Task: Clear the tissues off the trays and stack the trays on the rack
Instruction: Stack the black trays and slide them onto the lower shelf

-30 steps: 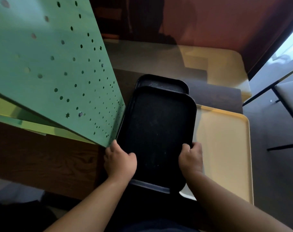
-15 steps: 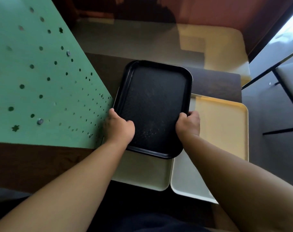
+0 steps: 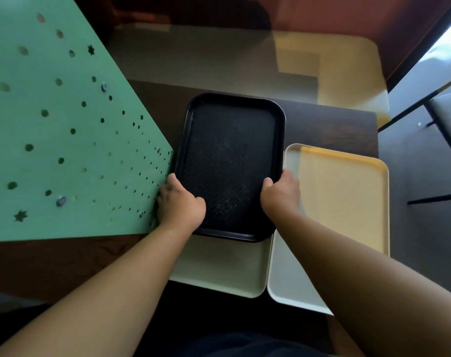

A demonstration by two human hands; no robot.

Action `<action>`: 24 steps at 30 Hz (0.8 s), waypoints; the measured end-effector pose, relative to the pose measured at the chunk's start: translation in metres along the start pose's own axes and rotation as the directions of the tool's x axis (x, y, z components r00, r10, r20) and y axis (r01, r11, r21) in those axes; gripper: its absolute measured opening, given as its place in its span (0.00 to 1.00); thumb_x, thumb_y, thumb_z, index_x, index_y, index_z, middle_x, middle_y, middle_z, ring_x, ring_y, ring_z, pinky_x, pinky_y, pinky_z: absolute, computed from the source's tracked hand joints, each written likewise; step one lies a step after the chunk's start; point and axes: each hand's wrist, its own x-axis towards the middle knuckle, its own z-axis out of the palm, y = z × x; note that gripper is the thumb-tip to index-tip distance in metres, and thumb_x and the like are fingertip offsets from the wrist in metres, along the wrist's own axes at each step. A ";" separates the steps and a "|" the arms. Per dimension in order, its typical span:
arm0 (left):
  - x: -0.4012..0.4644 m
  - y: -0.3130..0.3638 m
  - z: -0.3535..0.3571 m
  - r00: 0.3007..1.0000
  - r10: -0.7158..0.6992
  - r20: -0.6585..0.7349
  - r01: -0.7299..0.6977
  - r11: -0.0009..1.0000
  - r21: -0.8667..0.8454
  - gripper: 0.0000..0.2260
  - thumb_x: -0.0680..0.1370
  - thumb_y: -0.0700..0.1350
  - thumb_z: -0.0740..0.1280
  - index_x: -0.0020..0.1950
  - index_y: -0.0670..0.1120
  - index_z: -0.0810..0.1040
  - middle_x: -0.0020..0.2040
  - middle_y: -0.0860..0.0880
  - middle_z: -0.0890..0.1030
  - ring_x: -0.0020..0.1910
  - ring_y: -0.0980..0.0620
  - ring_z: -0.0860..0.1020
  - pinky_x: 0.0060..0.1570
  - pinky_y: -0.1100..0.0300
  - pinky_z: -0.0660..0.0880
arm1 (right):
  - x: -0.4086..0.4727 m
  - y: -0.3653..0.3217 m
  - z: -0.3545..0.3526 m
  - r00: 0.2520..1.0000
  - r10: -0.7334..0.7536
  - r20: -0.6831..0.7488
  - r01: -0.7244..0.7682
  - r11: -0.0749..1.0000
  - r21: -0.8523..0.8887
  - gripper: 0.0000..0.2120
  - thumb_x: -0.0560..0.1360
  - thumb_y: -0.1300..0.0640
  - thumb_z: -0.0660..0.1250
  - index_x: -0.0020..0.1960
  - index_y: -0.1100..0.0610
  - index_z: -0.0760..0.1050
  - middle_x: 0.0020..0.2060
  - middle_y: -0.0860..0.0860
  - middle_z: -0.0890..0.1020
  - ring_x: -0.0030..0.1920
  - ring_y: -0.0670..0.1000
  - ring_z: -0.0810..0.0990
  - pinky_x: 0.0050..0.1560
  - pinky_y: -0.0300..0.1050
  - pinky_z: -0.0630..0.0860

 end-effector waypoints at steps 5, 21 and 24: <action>0.003 0.002 -0.002 1.000 -0.018 0.005 0.019 0.998 -0.061 0.36 0.76 0.43 0.67 0.80 0.45 0.53 0.77 0.41 0.63 0.72 0.39 0.67 0.66 0.43 0.71 | 0.011 -0.011 -0.014 0.981 0.138 0.136 -0.134 0.990 -0.042 0.17 0.80 0.53 0.63 0.65 0.61 0.75 0.58 0.58 0.80 0.55 0.61 0.81 0.56 0.54 0.80; -0.025 0.004 -0.029 0.993 -0.079 0.093 0.095 0.978 -0.186 0.26 0.78 0.43 0.64 0.75 0.48 0.60 0.54 0.47 0.75 0.45 0.45 0.79 0.37 0.55 0.75 | -0.015 -0.037 -0.079 0.957 0.088 0.277 -0.164 0.950 0.265 0.10 0.78 0.54 0.65 0.50 0.60 0.78 0.49 0.59 0.84 0.50 0.59 0.84 0.60 0.59 0.80; -0.027 0.010 -0.051 0.995 -0.046 0.093 0.062 0.982 -0.180 0.21 0.78 0.42 0.64 0.71 0.44 0.67 0.52 0.45 0.77 0.42 0.45 0.78 0.34 0.56 0.72 | -0.026 -0.051 -0.100 0.974 0.059 0.220 -0.132 0.934 0.332 0.07 0.75 0.58 0.67 0.46 0.63 0.77 0.44 0.60 0.81 0.42 0.59 0.81 0.46 0.54 0.80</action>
